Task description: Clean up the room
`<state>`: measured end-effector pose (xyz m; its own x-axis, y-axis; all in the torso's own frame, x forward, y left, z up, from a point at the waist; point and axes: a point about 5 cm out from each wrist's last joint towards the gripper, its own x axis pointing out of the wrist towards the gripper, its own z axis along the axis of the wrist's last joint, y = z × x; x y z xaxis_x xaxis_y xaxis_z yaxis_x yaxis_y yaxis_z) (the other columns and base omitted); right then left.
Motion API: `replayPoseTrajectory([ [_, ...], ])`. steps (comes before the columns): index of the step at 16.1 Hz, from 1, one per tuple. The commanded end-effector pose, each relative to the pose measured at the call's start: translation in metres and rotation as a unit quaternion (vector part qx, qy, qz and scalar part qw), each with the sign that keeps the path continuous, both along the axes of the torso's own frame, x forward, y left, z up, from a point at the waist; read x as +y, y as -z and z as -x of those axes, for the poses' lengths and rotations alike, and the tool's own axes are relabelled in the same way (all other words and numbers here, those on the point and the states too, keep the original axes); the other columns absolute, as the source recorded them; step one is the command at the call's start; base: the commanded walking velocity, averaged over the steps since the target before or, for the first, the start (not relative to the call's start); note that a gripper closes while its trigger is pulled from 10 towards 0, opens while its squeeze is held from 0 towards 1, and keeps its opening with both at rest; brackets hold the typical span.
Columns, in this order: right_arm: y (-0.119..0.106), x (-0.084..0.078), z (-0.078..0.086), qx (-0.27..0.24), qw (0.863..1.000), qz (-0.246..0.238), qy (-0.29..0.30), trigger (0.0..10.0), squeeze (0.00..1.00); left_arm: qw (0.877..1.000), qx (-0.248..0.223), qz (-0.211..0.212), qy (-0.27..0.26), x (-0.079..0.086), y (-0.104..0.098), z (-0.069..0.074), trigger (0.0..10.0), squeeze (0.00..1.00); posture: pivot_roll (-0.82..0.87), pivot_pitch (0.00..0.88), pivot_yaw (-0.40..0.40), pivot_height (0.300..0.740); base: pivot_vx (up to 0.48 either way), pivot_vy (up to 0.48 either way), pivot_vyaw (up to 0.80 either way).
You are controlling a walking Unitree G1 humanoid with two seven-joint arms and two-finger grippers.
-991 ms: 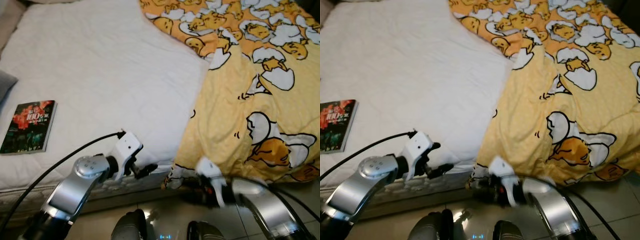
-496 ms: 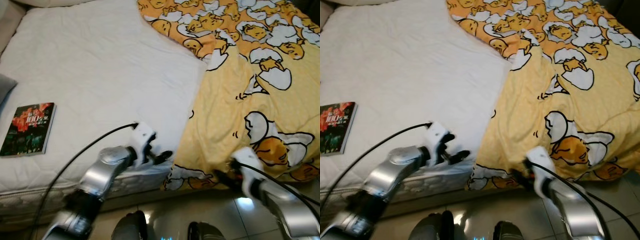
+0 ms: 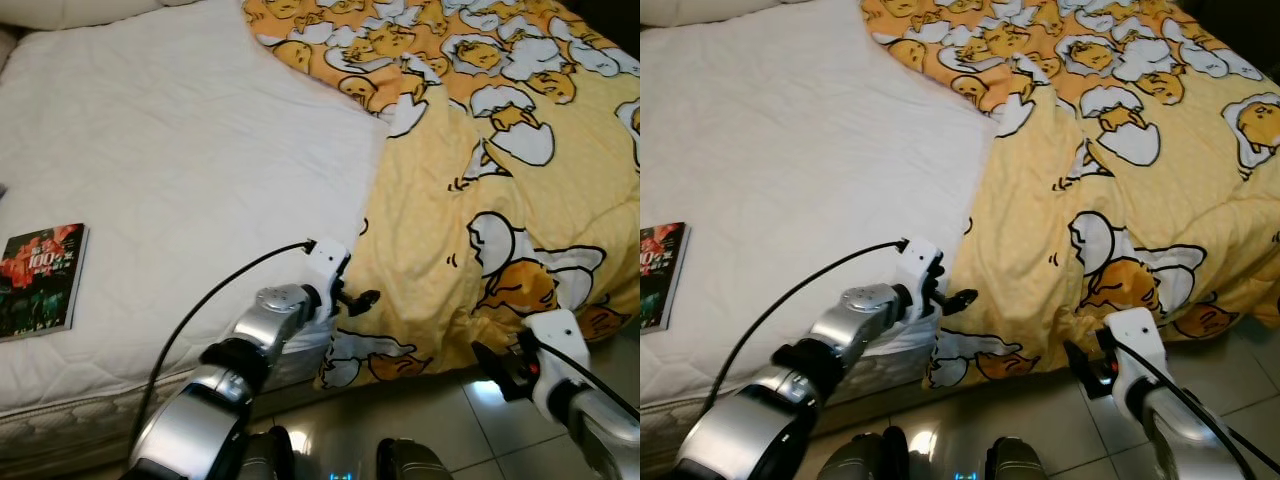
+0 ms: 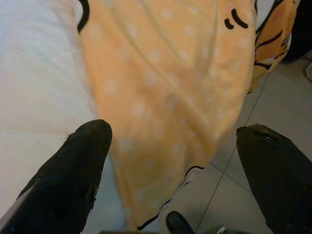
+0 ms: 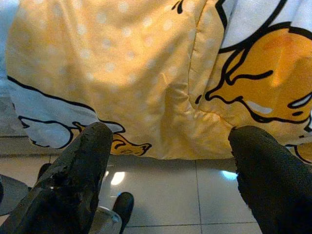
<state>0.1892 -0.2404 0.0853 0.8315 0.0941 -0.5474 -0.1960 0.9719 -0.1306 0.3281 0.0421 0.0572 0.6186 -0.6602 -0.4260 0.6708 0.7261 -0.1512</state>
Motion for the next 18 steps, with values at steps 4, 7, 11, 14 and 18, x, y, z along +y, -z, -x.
replayPoseTrajectory([
  [4,-0.011,-0.004,0.011,0.007,1.0,0.005,-0.004,10.0,0.0,0.998,-0.001,-0.047,-0.04,0.0,0.011,0.001,10.0,0.0,-0.39,0.268,0.107,0.74,0.0,0.0,0.0],
  [7,-0.024,-0.003,0.018,0.005,1.0,0.014,-0.016,10.0,0.0,0.991,-0.024,-0.096,-0.086,0.008,0.013,-0.003,10.0,0.0,-0.43,0.288,0.102,0.74,0.0,0.0,0.0],
  [11,-0.026,0.001,0.028,0.011,1.0,0.008,-0.018,10.0,0.0,0.994,-0.001,-0.051,-0.096,-0.001,0.014,0.0,2.6,0.0,-0.45,0.289,0.1,0.74,0.0,0.0,0.0],
  [14,-0.027,0.006,0.031,0.016,1.0,-0.001,-0.027,10.0,0.0,0.996,0.002,-0.04,-0.085,-0.006,0.014,0.003,0.0,0.0,-0.45,0.283,0.101,0.74,0.0,0.0,0.0],
  [18,-0.032,0.013,0.026,-0.001,0.998,-0.018,-0.052,10.0,0.0,0.996,0.001,-0.042,-0.081,0.0,0.015,0.002,0.0,0.0,-0.43,0.276,0.098,0.74,0.0,0.0,0.0],
])
